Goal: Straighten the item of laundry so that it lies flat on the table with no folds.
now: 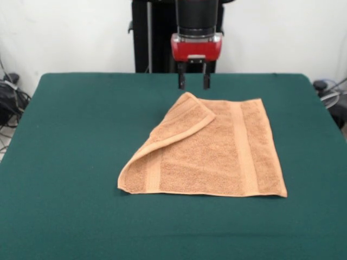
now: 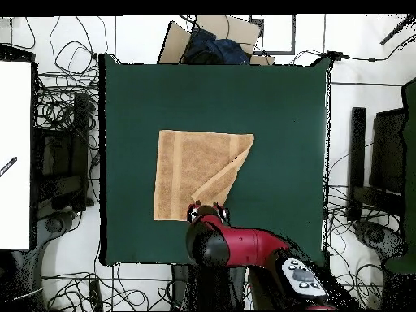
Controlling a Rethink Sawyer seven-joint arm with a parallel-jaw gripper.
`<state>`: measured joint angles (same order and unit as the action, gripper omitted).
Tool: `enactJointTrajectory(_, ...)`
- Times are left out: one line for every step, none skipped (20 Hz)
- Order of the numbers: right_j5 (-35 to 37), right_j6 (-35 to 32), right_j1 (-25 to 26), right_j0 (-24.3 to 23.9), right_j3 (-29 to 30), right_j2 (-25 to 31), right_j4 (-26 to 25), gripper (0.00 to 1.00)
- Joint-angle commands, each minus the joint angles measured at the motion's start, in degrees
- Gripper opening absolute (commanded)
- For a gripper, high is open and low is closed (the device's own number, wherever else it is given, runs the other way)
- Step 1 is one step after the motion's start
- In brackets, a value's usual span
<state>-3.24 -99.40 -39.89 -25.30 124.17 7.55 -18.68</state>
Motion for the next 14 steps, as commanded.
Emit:
enactJointTrajectory(1.73, -7.40, 6.32, 0.97, -7.02, 3.50, 2.10, 1.00)
enactJointTrajectory(1.70, -7.49, 6.36, 1.24, -7.14, 3.18, 2.14, 1.00)
enactJointTrajectory(1.65, -7.57, 6.41, 1.46, -7.23, 2.92, 2.15, 1.00)
enactJointTrajectory(1.57, -7.66, 6.52, 1.59, -7.30, 2.75, 2.14, 1.00)
enactJointTrajectory(1.40, -7.68, 6.75, 1.71, -7.46, 2.56, 2.07, 1.00)
enactJointTrajectory(1.23, -7.70, 6.98, 1.84, -7.63, 2.37, 2.00, 1.00)
enactJointTrajectory(1.25, -7.78, 7.04, 2.24, -7.82, 1.92, 2.11, 1.00)
enactJointTrajectory(1.07, -7.87, 7.24, 2.56, -8.01, 1.55, 2.14, 1.00)
enactJointTrajectory(0.88, -7.95, 7.45, 2.87, -8.20, 1.17, 2.18, 1.00)
enactJointTrajectory(0.26, -8.04, 7.64, 3.55, -8.48, 0.40, 2.11, 1.00)
enactJointTrajectory(-0.06, -8.28, 7.80, 4.11, -8.65, -0.33, 2.31, 1.00)
enactJointTrajectory(-0.53, -8.44, 7.93, 4.65, -8.74, -0.96, 2.33, 1.00)
enactJointTrajectory(-1.01, -8.60, 8.07, 5.18, -8.83, -1.59, 2.35, 1.00)
enactJointTrajectory(-1.21, -8.67, 8.26, 5.33, -8.91, -1.75, 2.34, 1.00)
